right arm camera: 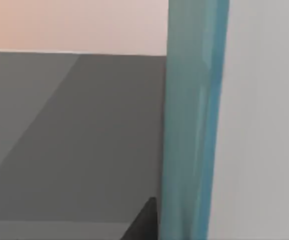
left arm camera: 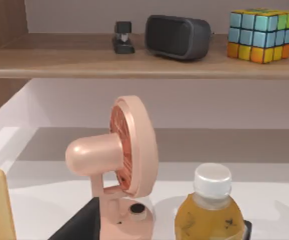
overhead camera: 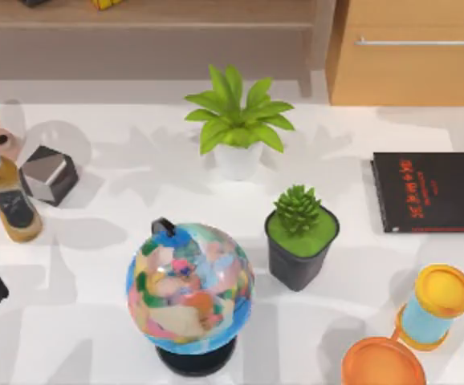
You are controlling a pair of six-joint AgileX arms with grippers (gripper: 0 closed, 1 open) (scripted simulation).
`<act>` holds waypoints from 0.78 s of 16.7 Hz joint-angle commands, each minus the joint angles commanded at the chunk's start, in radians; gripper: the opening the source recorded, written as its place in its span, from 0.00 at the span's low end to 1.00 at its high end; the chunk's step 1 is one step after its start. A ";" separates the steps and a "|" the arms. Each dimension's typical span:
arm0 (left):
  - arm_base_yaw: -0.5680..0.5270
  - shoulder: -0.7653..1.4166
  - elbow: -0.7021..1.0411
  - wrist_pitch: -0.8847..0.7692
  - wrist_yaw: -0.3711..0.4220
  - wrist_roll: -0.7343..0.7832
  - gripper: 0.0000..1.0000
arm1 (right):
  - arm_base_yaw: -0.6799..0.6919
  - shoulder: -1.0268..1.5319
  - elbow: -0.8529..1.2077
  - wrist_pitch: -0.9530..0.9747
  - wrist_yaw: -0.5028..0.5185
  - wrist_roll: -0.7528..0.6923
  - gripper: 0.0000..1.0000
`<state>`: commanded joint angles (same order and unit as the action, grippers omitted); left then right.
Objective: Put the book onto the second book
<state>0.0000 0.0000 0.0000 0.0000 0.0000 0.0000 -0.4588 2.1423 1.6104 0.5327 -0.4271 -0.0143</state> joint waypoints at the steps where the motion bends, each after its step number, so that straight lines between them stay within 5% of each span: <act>1: 0.000 0.000 0.000 0.000 0.000 0.000 1.00 | 0.000 0.000 0.000 0.000 0.000 0.000 0.40; 6: 0.000 0.000 0.000 0.000 0.000 0.000 1.00 | 0.000 0.000 0.000 0.000 0.000 0.000 0.02; 13: 0.000 0.000 0.000 0.000 0.000 0.000 1.00 | 0.000 0.000 0.000 0.000 0.000 0.000 0.00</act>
<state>0.0000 0.0000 0.0000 0.0000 0.0000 0.0000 -0.4588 2.1423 1.6104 0.5327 -0.4271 -0.0143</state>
